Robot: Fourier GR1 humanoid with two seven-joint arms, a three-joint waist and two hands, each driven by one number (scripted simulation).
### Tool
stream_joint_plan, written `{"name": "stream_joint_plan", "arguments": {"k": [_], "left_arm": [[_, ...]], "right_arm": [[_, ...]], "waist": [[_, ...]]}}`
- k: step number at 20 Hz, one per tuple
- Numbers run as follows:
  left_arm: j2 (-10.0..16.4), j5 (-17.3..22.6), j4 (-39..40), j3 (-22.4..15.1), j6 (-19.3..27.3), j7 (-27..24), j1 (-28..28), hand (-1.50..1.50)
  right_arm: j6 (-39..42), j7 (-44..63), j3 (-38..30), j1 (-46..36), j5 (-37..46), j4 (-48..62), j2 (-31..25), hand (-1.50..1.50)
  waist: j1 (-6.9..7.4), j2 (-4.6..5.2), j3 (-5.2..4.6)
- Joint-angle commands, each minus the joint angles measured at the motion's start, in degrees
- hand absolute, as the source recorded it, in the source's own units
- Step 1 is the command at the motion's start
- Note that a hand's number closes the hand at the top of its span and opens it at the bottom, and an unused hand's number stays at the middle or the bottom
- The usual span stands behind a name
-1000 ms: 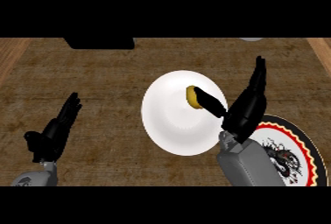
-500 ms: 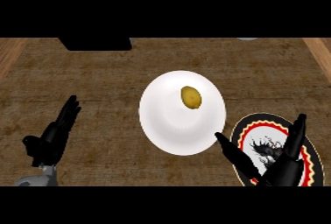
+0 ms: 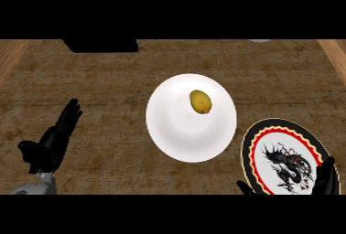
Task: Pick the lemon from the plate and place it in the plate
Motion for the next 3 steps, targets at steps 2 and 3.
{"name": "stream_joint_plan", "arguments": {"k": [2, 3], "left_arm": [[-2.0, -1.7, -2.6, -1.7, 1.3, 0.0, 2.0, 0.0], [-1.5, -1.5, 1.6, -0.6, 0.9, -0.7, -0.6, 0.0]], "right_arm": [[-11.1, -8.7, 3.8, -0.9, -10.6, 5.5, -3.0, -1.5], [-12.2, -10.0, 3.1, 1.6, -11.3, 3.9, -5.1, -1.5]], "waist": [[0.26, -0.02, 0.05], [-0.18, 0.0, 0.04]]}}
